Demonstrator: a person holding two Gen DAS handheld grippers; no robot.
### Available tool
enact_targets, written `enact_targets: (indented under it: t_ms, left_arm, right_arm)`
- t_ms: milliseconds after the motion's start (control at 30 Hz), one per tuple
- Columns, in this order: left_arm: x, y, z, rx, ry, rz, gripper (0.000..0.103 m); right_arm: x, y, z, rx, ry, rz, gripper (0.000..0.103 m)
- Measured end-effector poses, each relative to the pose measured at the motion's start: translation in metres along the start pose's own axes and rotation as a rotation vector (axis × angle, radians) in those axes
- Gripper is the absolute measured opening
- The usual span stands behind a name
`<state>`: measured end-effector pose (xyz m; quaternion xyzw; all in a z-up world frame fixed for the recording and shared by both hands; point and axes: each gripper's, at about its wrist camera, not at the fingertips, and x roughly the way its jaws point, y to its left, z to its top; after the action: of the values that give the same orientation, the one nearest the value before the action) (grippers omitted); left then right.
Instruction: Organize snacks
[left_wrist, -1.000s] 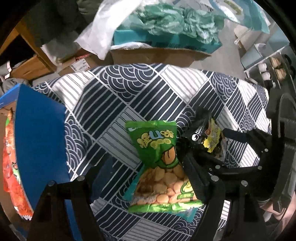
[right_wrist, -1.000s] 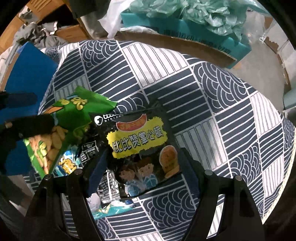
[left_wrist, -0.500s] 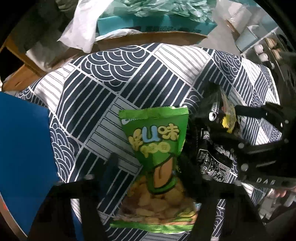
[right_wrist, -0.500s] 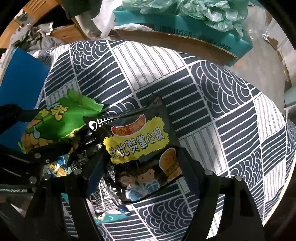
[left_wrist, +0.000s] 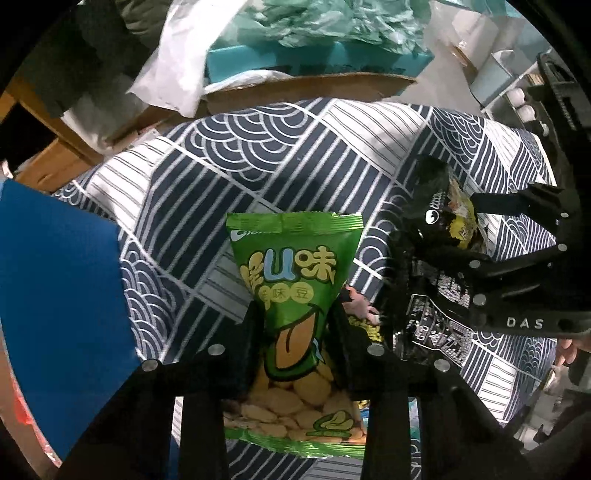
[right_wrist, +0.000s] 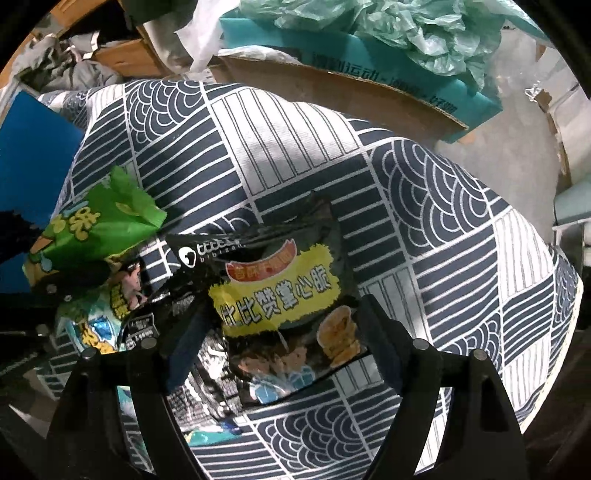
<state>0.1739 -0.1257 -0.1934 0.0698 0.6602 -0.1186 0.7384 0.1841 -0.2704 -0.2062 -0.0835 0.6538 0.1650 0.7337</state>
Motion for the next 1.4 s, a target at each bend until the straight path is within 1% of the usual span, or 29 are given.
enact_targets:
  t_ms: [133, 167, 233, 367, 600, 1000, 1200, 1400]
  left_arm:
    - [-0.005, 0.005, -0.001, -0.015, -0.009, -0.002, 0.036]
    - [-0.005, 0.005, -0.001, -0.016, -0.011, -0.002, 0.036]
    - [-0.009, 0.006, -0.001, -0.017, -0.019, 0.002, 0.036]
    - [-0.020, 0.004, -0.004, -0.012, -0.040, 0.007, 0.036]
    - [-0.048, 0.003, -0.016, 0.004, -0.091, 0.029, 0.036]
    - [-0.101, 0.006, -0.034, 0.010, -0.196, 0.030, 0.036]
    - [-0.127, 0.008, -0.040, 0.009, -0.243, 0.034, 0.036]
    - [-0.150, 0.004, -0.051, 0.018, -0.288, 0.043, 0.036]
  right_arm:
    - [0.002, 0.000, 0.004, 0.006, -0.006, -0.001, 0.080]
    - [0.001, 0.000, 0.004, 0.009, -0.011, 0.000, 0.079]
    - [-0.001, 0.000, 0.003, 0.018, -0.016, -0.004, 0.067]
    - [-0.007, 0.000, 0.001, 0.032, -0.024, -0.003, 0.065]
    - [-0.028, 0.005, -0.003, 0.048, -0.075, -0.025, 0.065]
    - [-0.080, 0.027, -0.017, 0.046, -0.145, -0.063, 0.065]
    - [-0.116, 0.036, -0.030, 0.045, -0.207, -0.059, 0.065]
    - [-0.141, 0.045, -0.038, 0.041, -0.251, -0.051, 0.065]
